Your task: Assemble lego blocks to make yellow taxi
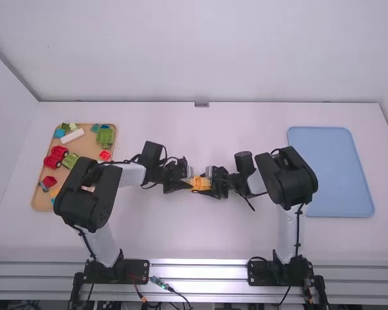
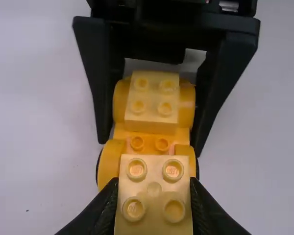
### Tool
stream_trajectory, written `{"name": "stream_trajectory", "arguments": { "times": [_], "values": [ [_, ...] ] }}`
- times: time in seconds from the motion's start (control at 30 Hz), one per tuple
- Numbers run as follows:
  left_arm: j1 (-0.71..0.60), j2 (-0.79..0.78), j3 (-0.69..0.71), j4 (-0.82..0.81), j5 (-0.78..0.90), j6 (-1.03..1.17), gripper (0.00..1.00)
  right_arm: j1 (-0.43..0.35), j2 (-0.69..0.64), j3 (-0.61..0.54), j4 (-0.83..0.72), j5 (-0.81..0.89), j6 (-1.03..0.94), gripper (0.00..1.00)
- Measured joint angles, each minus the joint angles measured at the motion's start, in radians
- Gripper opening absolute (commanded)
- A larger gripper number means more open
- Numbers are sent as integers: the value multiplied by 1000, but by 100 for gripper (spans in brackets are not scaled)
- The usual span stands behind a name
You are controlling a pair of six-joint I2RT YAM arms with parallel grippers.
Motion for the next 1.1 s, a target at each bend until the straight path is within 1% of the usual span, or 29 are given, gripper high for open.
{"name": "stream_trajectory", "arguments": {
  "times": [0.27,0.63,0.67,0.83,1.1],
  "values": [
    [0,0,0,31,7,-14,2,0,0,0,-16,-10,-18,59],
    [-14,0,0,32,28,-14,2,0,0,0,-21,-18,-32,59],
    [-22,0,0,32,28,-13,2,0,0,0,-22,-18,-34,57],
    [-50,0,0,23,29,13,2,0,0,0,-24,-22,-39,56],
    [-51,0,0,22,29,18,2,0,0,-1,-24,-42,-45,56]
  ]
}}
